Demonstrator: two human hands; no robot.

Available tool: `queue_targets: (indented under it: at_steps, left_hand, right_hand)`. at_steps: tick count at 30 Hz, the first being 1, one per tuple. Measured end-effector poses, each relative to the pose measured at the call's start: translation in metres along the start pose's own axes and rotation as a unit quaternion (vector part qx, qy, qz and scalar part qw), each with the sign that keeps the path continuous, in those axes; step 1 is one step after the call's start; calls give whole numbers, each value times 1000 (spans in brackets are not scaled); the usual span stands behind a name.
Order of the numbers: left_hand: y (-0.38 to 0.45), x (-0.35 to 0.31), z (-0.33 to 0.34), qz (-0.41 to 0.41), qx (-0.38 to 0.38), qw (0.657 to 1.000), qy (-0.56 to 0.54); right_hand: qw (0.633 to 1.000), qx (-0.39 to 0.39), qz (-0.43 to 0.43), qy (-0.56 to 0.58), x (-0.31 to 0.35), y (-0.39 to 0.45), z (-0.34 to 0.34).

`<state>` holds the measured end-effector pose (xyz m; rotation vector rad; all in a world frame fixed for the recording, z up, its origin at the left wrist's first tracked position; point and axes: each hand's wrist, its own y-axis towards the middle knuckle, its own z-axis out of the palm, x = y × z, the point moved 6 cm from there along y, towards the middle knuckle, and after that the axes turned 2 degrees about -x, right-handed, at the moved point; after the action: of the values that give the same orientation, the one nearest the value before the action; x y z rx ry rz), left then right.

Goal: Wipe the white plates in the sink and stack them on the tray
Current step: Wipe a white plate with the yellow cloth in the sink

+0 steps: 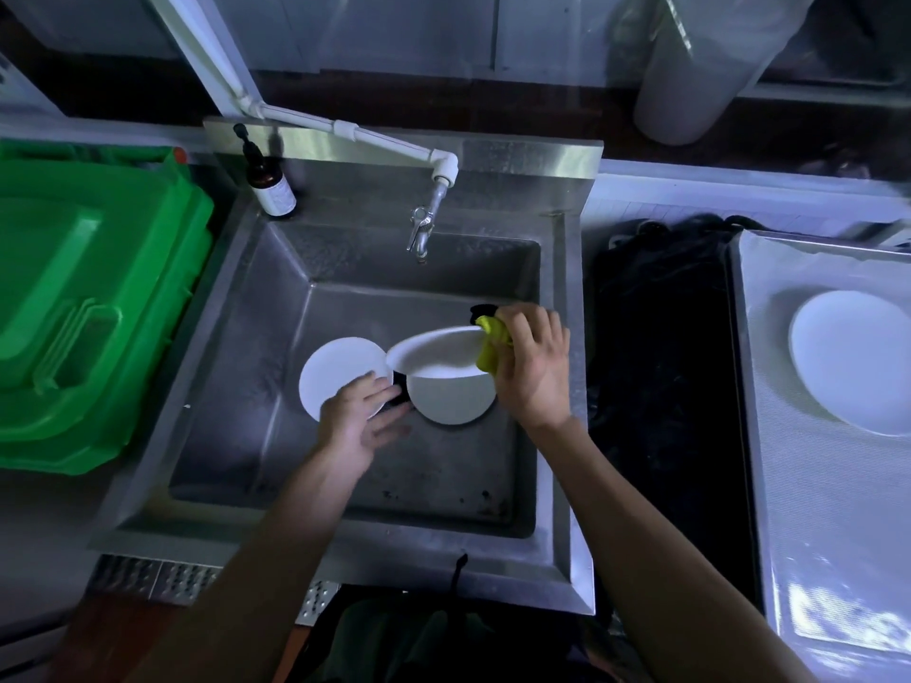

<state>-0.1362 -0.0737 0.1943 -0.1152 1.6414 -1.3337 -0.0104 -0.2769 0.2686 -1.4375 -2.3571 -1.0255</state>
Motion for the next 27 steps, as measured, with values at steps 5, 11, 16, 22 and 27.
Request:
queue_targets:
  at_steps: [5, 11, 16, 22, 27]
  left_hand:
    - [-11, -12, 49, -67, 108, 984, -123]
    - [-13, -27, 58, -58, 91, 978, -181]
    - [-10, -30, 52, -45, 81, 973, -212]
    - [1, -31, 41, -20, 47, 980, -195]
    - [0, -28, 34, 9, 35, 978, -206]
  right_hand:
    - [999, -27, -18, 5, 11, -11, 0]
    - [999, -14, -14, 43, 16, -27, -2]
    - [997, 36, -29, 63, 15, -38, 4]
    - [990, 107, -50, 75, 19, -41, 11]
    - [979, 161, -42, 118, 28, -38, 11]
